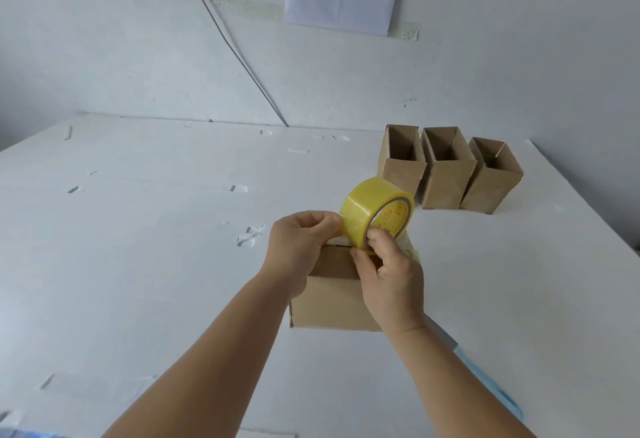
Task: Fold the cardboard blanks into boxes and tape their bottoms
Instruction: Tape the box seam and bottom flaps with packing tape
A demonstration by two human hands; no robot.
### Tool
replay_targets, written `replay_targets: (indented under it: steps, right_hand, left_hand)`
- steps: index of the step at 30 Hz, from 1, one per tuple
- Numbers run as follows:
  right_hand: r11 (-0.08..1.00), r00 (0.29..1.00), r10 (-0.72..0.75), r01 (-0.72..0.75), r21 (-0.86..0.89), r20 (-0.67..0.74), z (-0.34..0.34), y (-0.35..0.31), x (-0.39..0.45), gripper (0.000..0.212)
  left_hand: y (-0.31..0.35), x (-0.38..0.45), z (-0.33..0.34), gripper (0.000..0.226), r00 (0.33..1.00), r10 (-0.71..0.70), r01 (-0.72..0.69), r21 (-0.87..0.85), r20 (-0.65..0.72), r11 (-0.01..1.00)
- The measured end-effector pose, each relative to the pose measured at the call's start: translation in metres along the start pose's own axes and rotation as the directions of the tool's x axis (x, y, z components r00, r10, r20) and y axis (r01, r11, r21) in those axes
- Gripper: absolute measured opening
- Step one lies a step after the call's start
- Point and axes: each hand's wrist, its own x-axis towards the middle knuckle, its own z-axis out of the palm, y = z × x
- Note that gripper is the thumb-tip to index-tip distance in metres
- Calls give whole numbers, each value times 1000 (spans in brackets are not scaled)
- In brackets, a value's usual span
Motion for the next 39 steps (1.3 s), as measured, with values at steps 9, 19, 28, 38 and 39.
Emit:
replay_targets:
  steps: [9, 19, 28, 38, 39]
  right_hand:
    - [1000, 1000, -10, 10, -28, 2, -3, -3, 1, 18]
    - [987, 990, -141, 141, -79, 8, -2, -5, 1, 27]
    - [951, 965, 254, -235, 202, -71, -13, -13, 11, 64]
    - [938, 821, 313, -347, -17, 478, -35, -15, 48, 59]
    - [942, 816, 298, -336, -13, 495, -35, -14, 49, 60]
  left_hand:
    - [1, -1, 5, 12, 993, 45, -36, 79, -112, 996]
    - [12, -6, -10, 25, 995, -93, 89, 137, 21, 987]
    - [15, 0, -24, 15, 998, -53, 46, 149, 43, 988]
    - [15, 13, -35, 15, 999, 8, 5, 269, -47, 963]
    - [15, 15, -37, 15, 999, 8, 7, 277, -53, 961]
